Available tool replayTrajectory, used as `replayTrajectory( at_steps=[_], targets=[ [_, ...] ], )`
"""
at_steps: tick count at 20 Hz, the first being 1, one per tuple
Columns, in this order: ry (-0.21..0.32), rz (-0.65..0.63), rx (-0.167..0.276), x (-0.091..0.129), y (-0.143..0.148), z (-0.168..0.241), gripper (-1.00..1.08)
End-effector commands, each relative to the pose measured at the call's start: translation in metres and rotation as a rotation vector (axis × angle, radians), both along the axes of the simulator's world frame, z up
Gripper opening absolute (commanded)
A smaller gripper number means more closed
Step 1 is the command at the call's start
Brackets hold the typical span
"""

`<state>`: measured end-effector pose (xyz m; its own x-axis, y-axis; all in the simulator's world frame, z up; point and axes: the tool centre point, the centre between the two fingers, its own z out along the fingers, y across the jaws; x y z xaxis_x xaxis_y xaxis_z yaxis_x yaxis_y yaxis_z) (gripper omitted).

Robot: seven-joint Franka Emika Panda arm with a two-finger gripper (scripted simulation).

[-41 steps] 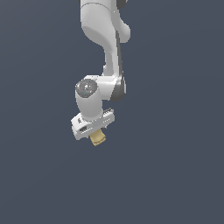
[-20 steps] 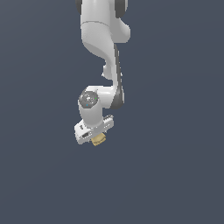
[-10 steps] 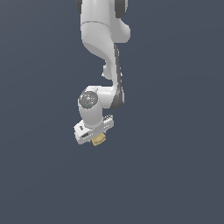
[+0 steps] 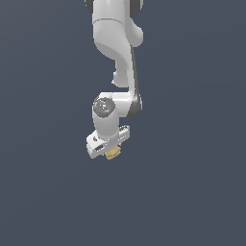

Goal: Pick up the object and move it to a goal position.

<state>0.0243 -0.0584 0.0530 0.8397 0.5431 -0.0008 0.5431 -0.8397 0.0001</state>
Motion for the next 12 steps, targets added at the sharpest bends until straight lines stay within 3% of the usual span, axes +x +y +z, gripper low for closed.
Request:
replayTrajectory(
  at_steps=[1,12],
  targets=[
    [-0.001,0.002,0.000,0.003,0.018,0.010,-1.00],
    [-0.001,0.002,0.000,0.020,0.136,0.075,-1.00]
  ],
)
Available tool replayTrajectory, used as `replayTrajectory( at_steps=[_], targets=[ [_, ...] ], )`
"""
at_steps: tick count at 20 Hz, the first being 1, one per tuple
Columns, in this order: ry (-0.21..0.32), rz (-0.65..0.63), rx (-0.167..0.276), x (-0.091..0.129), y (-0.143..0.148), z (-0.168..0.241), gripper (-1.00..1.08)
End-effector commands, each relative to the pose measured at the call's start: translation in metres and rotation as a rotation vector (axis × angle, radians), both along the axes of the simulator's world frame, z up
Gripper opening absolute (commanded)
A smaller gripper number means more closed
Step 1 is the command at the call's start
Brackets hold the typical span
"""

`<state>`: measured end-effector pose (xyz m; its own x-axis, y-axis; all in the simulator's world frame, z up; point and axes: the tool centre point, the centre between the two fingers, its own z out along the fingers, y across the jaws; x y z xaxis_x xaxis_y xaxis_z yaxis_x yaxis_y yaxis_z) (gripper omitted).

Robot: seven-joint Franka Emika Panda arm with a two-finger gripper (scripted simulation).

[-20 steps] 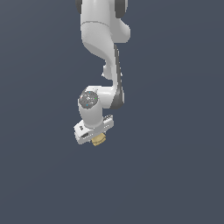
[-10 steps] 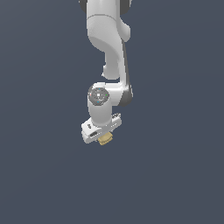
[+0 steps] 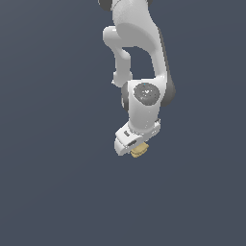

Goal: Pick up the object and move it to a goal position.

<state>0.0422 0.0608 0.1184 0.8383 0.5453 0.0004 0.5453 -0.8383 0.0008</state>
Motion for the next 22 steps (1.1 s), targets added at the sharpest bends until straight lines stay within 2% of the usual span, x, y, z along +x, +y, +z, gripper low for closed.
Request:
replayTrajectory(
  at_steps=[1,12,17,22],
  targets=[
    [0.000,-0.001,0.000,0.004,0.028,0.016,-1.00],
    [0.001,-0.001,0.000,0.024,0.138,0.076,-1.00],
    [0.001,-0.001,0.000,0.031,0.165,0.091,-1.00],
    [0.001,-0.001,0.000,0.035,0.180,0.099,-1.00]
  ],
)
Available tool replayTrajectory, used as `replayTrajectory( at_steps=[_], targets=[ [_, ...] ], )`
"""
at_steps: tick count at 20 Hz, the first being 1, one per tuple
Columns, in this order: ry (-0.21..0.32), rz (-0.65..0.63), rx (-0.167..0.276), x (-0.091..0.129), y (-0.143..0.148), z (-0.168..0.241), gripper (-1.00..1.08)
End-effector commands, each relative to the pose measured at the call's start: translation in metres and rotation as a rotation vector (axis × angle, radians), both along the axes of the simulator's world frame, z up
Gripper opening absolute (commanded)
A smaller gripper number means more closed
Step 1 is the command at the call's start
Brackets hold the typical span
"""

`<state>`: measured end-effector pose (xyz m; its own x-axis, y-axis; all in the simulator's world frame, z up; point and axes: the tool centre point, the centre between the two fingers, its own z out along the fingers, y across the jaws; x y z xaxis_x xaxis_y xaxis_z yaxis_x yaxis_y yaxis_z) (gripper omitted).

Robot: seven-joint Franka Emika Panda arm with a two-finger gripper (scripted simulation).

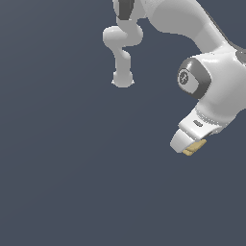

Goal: Pick up the object and move it to a goal position.

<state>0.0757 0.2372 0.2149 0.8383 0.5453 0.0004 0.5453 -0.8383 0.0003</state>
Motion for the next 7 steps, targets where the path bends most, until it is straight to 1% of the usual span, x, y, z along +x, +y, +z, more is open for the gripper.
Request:
replayTrajectory(
  at_steps=[1,7],
  targets=[
    [0.000,-0.001,0.000,0.0019,0.0054,0.0033,-1.00],
    [0.000,-0.001,0.000,0.0036,0.0097,0.0056,-1.00]
  ],
)
